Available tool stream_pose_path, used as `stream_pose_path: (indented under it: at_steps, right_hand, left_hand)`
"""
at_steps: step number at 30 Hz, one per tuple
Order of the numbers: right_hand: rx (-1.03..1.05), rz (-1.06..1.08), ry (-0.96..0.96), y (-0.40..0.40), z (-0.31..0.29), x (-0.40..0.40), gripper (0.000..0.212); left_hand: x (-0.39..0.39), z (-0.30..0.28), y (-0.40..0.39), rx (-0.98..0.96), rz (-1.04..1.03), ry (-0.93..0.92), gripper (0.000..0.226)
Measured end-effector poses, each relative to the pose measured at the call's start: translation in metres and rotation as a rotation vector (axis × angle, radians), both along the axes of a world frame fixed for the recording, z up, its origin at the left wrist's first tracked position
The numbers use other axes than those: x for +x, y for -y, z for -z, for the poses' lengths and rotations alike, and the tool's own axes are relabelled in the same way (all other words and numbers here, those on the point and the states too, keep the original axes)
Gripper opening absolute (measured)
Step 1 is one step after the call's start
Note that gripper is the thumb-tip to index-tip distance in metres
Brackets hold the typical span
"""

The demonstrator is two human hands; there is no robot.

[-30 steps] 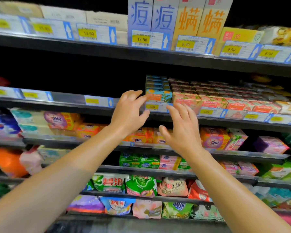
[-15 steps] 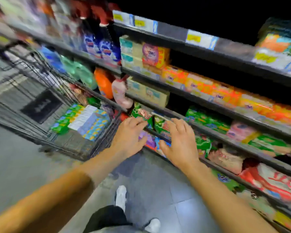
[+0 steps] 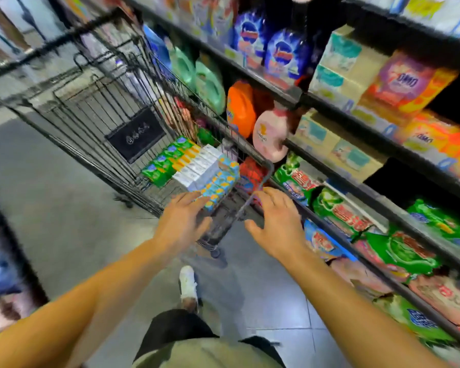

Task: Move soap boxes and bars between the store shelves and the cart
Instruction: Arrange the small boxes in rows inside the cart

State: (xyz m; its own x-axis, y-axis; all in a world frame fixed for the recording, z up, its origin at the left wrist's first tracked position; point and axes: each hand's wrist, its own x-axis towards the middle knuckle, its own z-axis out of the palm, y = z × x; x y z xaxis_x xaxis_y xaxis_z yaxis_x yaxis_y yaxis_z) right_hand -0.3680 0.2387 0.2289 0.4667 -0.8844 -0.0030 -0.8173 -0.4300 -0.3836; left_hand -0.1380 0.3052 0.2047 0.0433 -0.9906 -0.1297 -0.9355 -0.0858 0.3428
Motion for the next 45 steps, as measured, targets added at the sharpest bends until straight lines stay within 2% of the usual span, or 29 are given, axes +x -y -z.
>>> stream_pose_path:
  at_steps: [6,9,13,18,25,30,34,41,45]
  right_hand:
    - [0.104,0.095,-0.036,0.045,0.034,0.071,0.071]
    - [0.152,0.123,-0.039,0.064,0.053,0.093,0.071]
    - [0.246,0.113,-0.058,0.09,0.086,0.112,0.069]
    - [0.342,0.076,-0.094,0.135,0.129,0.124,0.07]
    - [0.406,0.033,-0.108,0.211,0.203,0.143,0.066]
    - [0.383,0.064,-0.101,0.243,0.251,0.151,0.07]
    - [0.318,0.007,-0.212,0.247,0.275,0.155,0.075]
    - [0.183,0.034,-0.229,0.249,0.296,0.163,0.08]
    - [0.106,0.085,-0.262,0.252,0.302,0.172,0.073]
  left_hand:
    - [0.089,0.04,0.047,0.087,0.069,-0.027,0.065]
    - [0.11,0.06,0.067,0.129,0.079,-0.04,0.056]
    - [0.122,0.09,0.092,0.19,0.112,-0.057,0.059]
    - [0.126,0.135,0.125,0.314,0.115,-0.109,0.083]
    - [0.126,0.211,0.166,0.452,0.093,-0.117,0.075]
    - [0.113,0.264,0.177,0.527,0.106,-0.2,0.08]
    - [0.111,0.291,0.17,0.503,0.162,-0.226,0.094]
    - [0.116,0.318,0.167,0.35,0.178,-0.144,0.08]
    - [0.121,0.325,0.169,0.333,0.191,-0.125,0.068]
